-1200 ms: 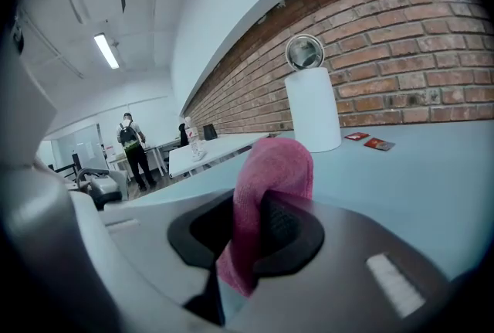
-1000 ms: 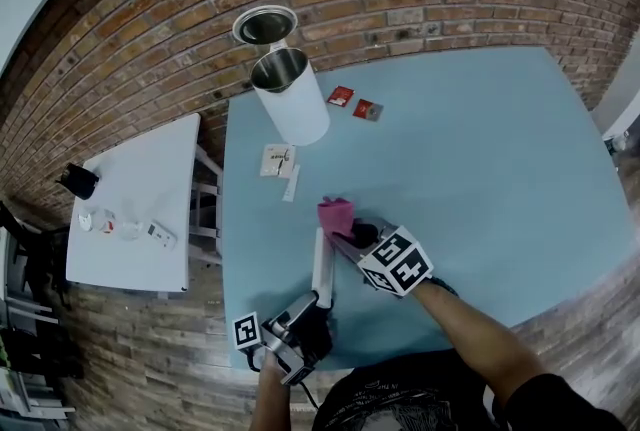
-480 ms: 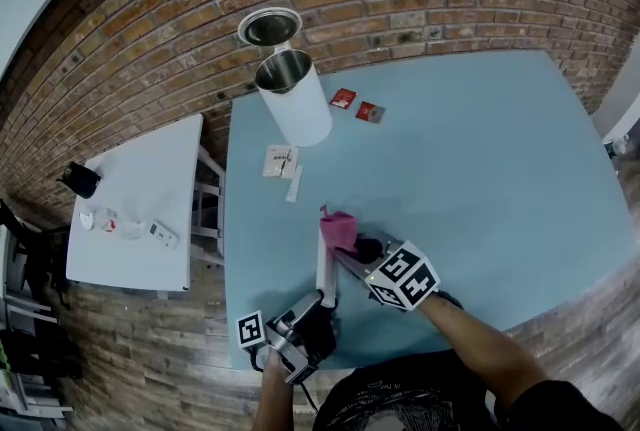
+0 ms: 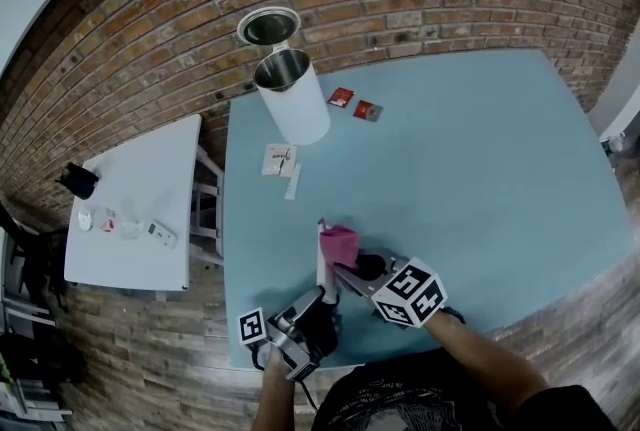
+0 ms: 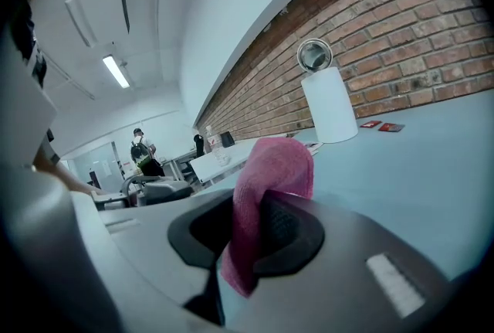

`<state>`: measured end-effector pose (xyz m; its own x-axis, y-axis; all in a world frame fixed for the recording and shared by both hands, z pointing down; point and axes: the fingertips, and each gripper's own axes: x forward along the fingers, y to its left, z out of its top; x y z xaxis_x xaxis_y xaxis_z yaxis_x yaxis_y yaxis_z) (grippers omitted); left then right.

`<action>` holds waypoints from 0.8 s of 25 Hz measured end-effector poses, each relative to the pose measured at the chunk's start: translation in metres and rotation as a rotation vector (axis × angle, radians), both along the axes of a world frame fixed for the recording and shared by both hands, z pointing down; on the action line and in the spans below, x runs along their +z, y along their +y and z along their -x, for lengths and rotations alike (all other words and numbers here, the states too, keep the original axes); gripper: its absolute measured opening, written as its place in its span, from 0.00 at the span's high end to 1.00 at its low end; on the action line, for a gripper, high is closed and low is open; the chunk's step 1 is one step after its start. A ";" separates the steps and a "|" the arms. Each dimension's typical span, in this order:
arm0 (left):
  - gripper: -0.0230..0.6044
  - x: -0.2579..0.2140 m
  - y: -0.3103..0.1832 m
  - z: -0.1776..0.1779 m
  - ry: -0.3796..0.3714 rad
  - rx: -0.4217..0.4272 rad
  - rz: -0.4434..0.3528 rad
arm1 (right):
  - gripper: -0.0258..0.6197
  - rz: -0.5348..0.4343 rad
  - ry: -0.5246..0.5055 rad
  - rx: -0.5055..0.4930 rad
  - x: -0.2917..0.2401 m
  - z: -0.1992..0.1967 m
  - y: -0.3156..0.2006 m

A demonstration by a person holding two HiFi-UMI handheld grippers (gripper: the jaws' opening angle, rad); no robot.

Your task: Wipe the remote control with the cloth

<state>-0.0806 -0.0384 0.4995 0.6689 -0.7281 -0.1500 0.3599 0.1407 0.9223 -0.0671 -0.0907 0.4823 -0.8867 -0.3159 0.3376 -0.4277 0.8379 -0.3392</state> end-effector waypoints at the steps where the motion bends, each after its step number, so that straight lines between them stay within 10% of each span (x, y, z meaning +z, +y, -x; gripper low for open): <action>1: 0.52 0.000 0.000 -0.001 0.003 0.004 -0.002 | 0.86 0.003 -0.008 0.001 -0.002 -0.001 0.003; 20: 0.52 -0.002 0.002 -0.004 0.031 0.044 -0.007 | 0.86 0.023 -0.109 0.058 -0.029 -0.008 0.051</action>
